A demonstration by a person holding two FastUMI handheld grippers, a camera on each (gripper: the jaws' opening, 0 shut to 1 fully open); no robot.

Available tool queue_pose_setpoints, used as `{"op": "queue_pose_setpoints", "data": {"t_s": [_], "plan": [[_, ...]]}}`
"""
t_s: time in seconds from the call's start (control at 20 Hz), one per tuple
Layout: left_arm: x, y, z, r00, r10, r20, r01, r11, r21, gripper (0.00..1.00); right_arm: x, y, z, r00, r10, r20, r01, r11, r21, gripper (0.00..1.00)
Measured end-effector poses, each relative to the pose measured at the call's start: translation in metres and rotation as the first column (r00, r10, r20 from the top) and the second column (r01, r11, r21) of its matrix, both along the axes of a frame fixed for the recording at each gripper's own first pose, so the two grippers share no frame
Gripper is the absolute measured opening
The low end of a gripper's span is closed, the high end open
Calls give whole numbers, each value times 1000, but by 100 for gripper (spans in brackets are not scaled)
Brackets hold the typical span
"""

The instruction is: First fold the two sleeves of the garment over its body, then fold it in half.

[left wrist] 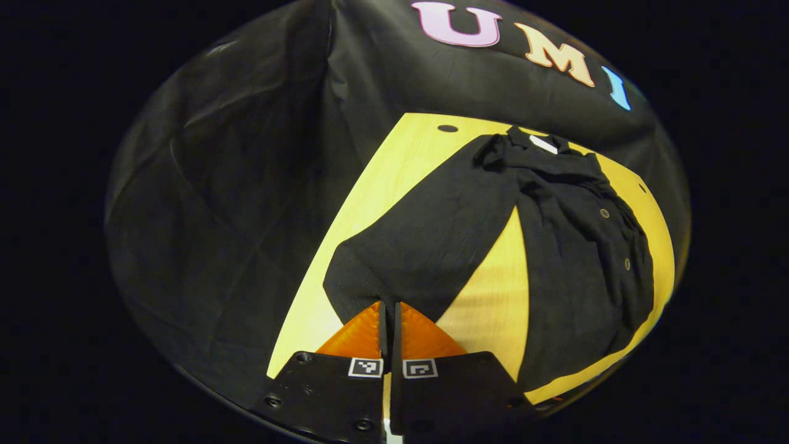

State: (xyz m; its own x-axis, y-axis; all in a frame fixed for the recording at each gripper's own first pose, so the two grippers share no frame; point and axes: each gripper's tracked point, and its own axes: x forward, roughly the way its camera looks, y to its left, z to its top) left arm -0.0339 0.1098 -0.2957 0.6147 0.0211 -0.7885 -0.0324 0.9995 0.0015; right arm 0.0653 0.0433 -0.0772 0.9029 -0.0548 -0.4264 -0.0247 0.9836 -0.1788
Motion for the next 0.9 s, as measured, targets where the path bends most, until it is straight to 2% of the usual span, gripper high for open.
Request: {"op": "queue_pose_setpoints", "data": {"t_s": [0.2,0.35,0.6,0.65,0.7,0.9], "plan": [[37,-42,42,994,-65,91,69,997,-40,0,-3,2,-7,1000,10,-6,-9,1000,21,97],[71,-81,70,976,-125,177,137,989,-55,0,-7,-1,-11,1000,9,-7,-8,1000,25,97],[112,-147,102,930,-250,270,274,960,-56,0,-15,-7,-17,1000,0,-10,0,998,58,97],[118,-160,108,918,-274,286,302,952,-55,0,-16,-10,-18,1000,-6,-14,6,998,57,100],[124,-173,114,906,-296,303,326,944,-52,0,-17,-12,-20,1000,-10,-15,11,998,57,97],[149,-219,136,859,-372,351,408,913,-32,0,-20,-19,-23,999,-32,-19,34,996,81,96]]}}
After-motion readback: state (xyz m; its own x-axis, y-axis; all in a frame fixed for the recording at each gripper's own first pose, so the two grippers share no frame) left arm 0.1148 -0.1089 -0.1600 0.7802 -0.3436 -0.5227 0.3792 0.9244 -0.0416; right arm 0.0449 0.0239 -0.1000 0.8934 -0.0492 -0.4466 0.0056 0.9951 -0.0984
